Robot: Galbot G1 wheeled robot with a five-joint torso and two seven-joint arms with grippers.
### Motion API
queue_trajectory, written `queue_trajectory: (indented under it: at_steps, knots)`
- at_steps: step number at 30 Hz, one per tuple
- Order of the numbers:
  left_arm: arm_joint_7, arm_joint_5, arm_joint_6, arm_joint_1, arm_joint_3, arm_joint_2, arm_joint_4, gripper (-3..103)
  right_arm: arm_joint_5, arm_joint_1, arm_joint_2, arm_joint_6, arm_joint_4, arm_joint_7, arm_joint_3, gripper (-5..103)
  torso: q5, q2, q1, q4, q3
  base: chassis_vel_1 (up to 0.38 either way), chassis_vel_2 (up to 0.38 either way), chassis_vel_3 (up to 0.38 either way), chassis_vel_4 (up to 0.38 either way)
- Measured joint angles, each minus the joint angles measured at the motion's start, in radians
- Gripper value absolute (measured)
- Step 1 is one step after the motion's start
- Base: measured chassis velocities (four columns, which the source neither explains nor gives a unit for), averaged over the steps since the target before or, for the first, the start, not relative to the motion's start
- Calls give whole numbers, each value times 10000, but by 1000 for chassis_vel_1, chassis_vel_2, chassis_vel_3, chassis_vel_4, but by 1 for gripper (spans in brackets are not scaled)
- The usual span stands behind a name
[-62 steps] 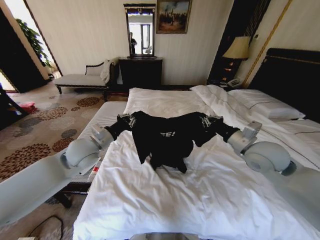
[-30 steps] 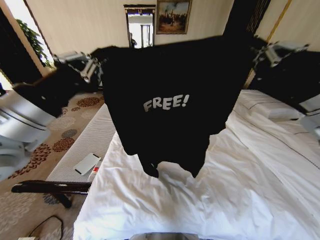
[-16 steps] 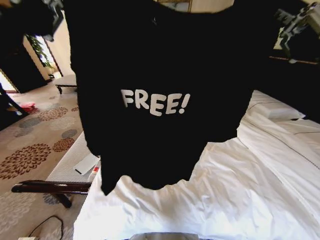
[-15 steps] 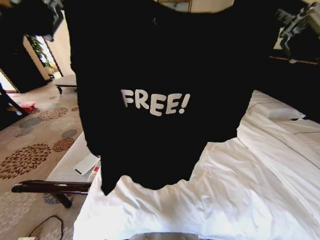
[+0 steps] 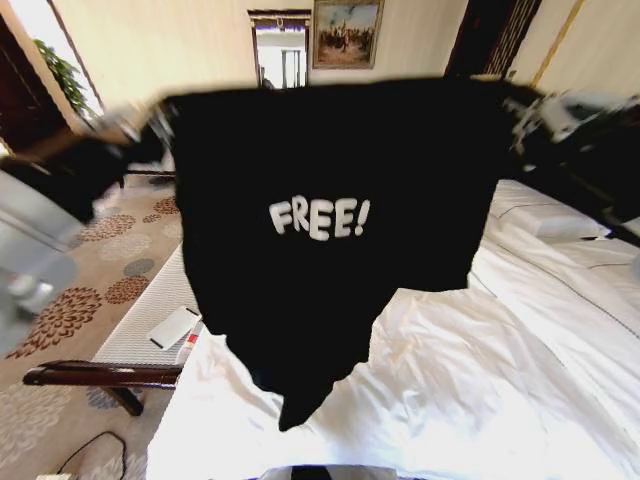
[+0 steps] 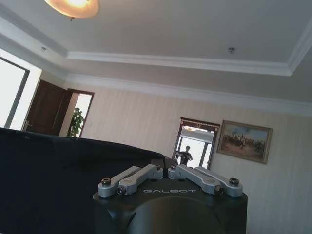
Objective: Fold the clothes on the bed.
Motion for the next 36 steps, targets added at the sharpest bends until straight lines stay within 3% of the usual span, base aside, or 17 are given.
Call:
queue_trajectory:
  at_steps: [1, 6, 7, 10, 12, 14, 16, 17, 21, 26, 29, 30, 36]
  knots:
    - [0, 0, 0, 0, 0, 0, 0, 1, 0, 0, 0, 0, 0, 0, 0, 0, 0, 0, 0, 0, 0, 0, 0, 0, 0]
    - [189, 1330, 77, -26, 2203, -626, 2, 0, -1683, -327, 439, 410, -1065, -522, -1727, 0, 3, 1, -3, -4, -2, 0, 0, 0, 0]
    - [189, 1330, 77, -26, 2203, -626, 2, 0, -1683, -327, 439, 410, -1065, -522, -1727, 0, 3, 1, -3, -4, -2, 0, 0, 0, 0]
    - [444, 2670, 23, -389, 4053, -1138, 67, 0, -3025, 228, 641, 1044, -1999, -755, -3450, 0, 3, 1, -3, 0, -2, 0, 0, 0, 0]
    - [503, 2907, 4, -458, 4334, -1232, 159, 0, -3249, 318, 672, 1165, -2184, -826, -3756, 0, 3, 1, -3, 0, -2, 0, 0, 0, 0]
    - [739, 4068, -131, -776, 5567, -1782, 1058, 0, -4065, 772, 902, 1567, -3205, -1123, -5114, 0, 3, 1, -3, -3, -1, 0, 0, 0, 0]
    - [853, 4734, -207, -910, 6214, -2194, 1787, 0, -4548, 1333, 1145, 1822, -4058, -1295, -6073, 0, 1, 1, -3, -4, -2, 0, 0, 0, 0]
    - [853, 4734, -207, -910, 6214, -2194, 1787, 0, -4548, 1333, 1145, 1822, -4058, -1295, -6073, 0, 1, 1, -3, -4, -2, 0, 0, 0, 0]
    - [975, 5904, -356, -1853, 8000, -3233, 3884, 0, -5429, 3142, 1990, 2315, -6154, -1531, -8542, 0, 3, 1, -2, -1, -1, 0, 0, 0, 0]
    - [1023, 6444, -444, -2879, 9014, -3901, 5139, 0, -5865, 4400, 2585, 2511, -7281, -1597, -9854, 0, 1, 0, -2, 0, -1, 0, 0, 0, 0]
    - [1164, 6957, -563, -3998, 9930, -4754, 6690, 0, -6075, 5460, 3312, 2568, -8447, -1607, -11012, 0, 0, 1, -2, 0, -1, 0, 0, 0, 0]
    - [1164, 6957, -563, -3998, 9930, -4754, 6690, 0, -6075, 5460, 3312, 2568, -8447, -1607, -11012, 0, 0, 1, -2, 0, -1, 0, 0, 0, 0]
    - [1613, 7465, -726, -5819, 11341, -6358, 9480, 0, -6583, 6593, 4462, 2865, -10417, -1790, -12468, 0, 0, 0, -2, -4, 0, 0, 0, 0, 0]
